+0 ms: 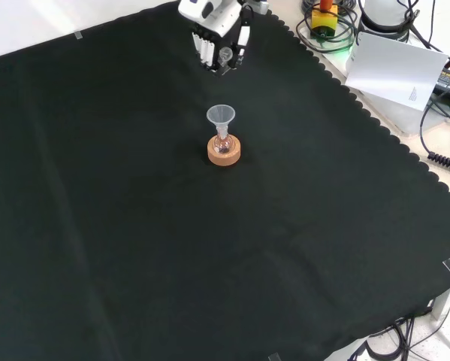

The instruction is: Pour the water from the graduated cylinder into the round-bottom flask.

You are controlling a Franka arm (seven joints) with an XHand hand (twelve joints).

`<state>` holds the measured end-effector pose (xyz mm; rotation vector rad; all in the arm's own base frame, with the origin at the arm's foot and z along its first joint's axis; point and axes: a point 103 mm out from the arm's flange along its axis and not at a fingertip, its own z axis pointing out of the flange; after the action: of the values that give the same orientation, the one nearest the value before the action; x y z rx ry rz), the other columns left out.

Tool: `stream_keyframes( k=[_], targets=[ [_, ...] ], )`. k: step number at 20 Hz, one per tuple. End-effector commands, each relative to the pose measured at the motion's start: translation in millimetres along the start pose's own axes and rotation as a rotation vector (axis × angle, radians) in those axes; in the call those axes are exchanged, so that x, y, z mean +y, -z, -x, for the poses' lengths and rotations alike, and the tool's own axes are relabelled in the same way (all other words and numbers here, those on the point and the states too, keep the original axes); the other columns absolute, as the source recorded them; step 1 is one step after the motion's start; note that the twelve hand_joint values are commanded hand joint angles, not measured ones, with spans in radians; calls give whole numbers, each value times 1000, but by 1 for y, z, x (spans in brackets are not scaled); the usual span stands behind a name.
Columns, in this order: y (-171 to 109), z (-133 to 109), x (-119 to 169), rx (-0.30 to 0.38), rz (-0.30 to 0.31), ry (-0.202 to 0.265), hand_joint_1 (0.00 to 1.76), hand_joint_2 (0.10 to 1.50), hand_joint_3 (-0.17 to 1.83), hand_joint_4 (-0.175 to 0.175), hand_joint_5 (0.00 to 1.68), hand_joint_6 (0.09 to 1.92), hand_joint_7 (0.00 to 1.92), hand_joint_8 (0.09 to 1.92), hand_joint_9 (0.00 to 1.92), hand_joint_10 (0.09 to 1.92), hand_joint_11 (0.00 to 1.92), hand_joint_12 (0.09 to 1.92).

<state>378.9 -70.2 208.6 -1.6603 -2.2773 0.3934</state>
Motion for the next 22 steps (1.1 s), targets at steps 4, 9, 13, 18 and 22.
stream_keyframes(
  k=[4,9,13,18,22],
  targets=[
    [-8,-10,6,-44,-134,-3,1361,1143,-8,-149,982,699,922,1142,1452,98,1228,719],
    [-7,-8,17,-63,-215,-7,1361,1142,-8,-149,982,698,923,1140,1453,98,1227,717],
    [-3,-8,25,-101,-301,-24,1362,1142,-8,-148,985,699,925,1139,1454,97,1226,715],
    [1,-10,28,-137,-366,-33,1362,1142,-8,-146,993,701,925,1137,1456,96,1227,712],
    [4,-13,27,-157,-391,-32,1362,1142,-8,-146,995,701,925,1138,1457,95,1227,709]
  ],
)
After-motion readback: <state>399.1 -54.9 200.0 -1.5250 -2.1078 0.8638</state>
